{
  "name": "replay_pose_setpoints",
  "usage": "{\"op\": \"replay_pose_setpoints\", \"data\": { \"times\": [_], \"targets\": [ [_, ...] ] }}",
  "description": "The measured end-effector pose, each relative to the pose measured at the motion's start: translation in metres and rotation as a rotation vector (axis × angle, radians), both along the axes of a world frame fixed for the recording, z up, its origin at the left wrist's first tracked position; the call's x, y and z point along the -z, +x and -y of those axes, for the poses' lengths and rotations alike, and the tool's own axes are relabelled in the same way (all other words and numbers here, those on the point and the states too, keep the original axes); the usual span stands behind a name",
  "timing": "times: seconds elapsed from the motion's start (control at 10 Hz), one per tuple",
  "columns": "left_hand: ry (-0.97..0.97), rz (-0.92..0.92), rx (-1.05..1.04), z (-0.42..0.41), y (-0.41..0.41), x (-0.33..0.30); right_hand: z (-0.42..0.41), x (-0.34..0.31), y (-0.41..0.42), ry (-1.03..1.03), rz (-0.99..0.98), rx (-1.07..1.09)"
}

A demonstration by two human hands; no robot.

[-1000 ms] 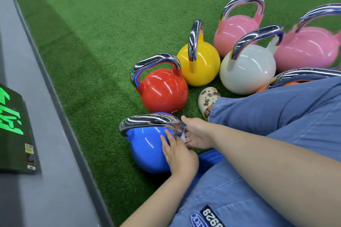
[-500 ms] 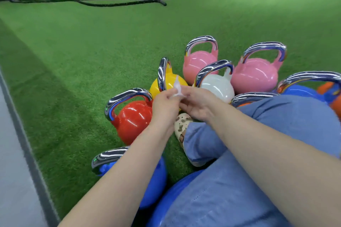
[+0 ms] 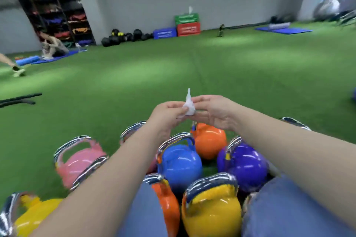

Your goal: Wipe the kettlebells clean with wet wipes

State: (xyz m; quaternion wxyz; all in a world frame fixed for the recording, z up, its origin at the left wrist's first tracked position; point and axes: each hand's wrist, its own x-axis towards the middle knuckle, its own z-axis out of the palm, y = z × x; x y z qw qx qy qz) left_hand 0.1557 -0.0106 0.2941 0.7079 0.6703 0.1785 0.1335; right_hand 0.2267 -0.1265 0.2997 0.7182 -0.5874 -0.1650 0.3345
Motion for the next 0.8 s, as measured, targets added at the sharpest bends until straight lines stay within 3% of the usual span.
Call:
{"op": "replay_pose_setpoints", "data": {
  "times": [0.3, 0.5, 0.7, 0.8],
  "targets": [
    [0.222, -0.024, 0.548, 0.180, 0.114, 0.000, 0.219, 0.013, 0.046, -0.172, 0.015, 0.485],
    [0.326, -0.175, 1.012, 0.260, 0.129, 0.033, 0.312, 0.065, 0.033, -0.361, -0.075, 0.705],
    [0.347, -0.199, 1.010, 0.234, 0.140, 0.055, 0.338, 0.108, 0.032, -0.963, -0.081, 0.556],
    [0.280, -0.154, 0.877, 0.194, 0.148, 0.061, 0.309, 0.112, 0.055, -0.905, -0.078, 0.564]
  ]
}}
